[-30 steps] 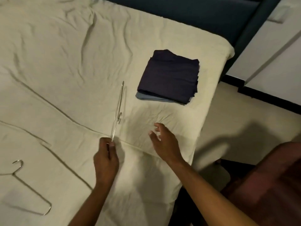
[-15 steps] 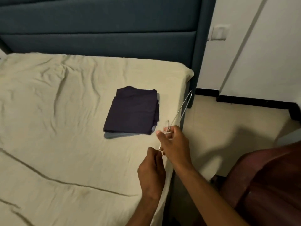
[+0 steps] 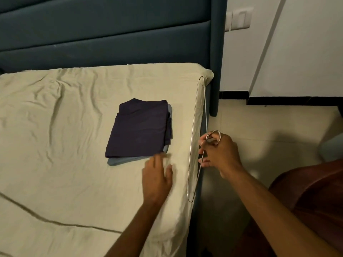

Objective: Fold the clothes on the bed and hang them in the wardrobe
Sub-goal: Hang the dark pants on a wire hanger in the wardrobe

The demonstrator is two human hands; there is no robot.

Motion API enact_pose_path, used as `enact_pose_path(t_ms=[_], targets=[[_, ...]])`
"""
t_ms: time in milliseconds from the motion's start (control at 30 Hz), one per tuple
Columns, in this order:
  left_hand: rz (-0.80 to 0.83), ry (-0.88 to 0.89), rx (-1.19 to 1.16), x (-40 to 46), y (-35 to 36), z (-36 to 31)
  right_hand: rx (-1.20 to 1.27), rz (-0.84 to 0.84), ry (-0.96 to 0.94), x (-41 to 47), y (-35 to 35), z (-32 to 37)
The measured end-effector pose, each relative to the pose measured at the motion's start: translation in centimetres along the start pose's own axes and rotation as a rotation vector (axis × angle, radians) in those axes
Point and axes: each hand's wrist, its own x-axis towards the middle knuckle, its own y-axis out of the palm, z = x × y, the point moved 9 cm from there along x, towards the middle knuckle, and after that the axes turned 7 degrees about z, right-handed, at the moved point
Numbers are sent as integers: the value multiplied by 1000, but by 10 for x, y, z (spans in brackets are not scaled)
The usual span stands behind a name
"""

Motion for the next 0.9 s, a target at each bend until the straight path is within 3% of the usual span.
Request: enact_pose_path(t_ms=[133, 333, 500, 733, 900], targets=[[129, -29, 319, 59, 13, 41, 89, 84, 26, 6, 12, -3], [129, -211, 281, 100, 4, 41, 105, 148, 49, 6, 33, -6], [61, -229, 144, 119, -23, 35, 141, 169, 49, 8, 40, 2], [-285, -489, -332, 126, -111, 117, 186, 201, 53, 17, 53, 17], [-302, -456, -430, 130, -146, 144, 217, 223, 81, 31, 81, 23]])
